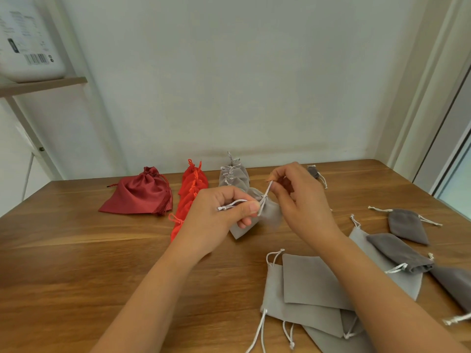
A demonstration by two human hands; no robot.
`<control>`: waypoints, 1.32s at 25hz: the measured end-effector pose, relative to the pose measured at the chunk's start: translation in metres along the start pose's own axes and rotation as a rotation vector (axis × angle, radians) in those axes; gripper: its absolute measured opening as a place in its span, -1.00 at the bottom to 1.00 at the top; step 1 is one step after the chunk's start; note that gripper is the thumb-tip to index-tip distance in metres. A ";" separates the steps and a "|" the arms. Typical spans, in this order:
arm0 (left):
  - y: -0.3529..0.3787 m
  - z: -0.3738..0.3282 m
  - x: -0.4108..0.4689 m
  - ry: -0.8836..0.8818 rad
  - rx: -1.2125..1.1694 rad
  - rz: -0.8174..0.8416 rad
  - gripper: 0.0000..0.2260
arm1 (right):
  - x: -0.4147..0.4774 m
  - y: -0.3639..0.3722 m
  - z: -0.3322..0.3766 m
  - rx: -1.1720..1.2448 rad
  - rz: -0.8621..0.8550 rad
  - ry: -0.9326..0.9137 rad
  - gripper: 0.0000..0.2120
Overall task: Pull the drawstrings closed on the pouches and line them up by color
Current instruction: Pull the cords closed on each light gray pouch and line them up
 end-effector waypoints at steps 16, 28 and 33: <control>-0.005 0.006 0.002 -0.028 -0.681 -0.151 -0.81 | -0.004 0.011 0.010 0.233 0.049 -0.101 -0.95; 0.000 0.023 -0.007 -0.430 -0.430 0.268 -0.84 | -0.007 0.024 0.025 0.239 0.333 -0.201 -0.91; 0.006 0.012 -0.010 -0.363 -0.383 0.418 -0.78 | -0.007 0.019 0.029 0.101 0.295 -0.235 -0.95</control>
Point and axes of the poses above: each hand's wrist, its own x-axis towards the middle knuckle, its own y-axis out of the palm, z = x × y, the point moved 6 cm from there along x, towards the middle knuckle, and after that the axes turned 11 degrees about z, right-handed, at the moved point
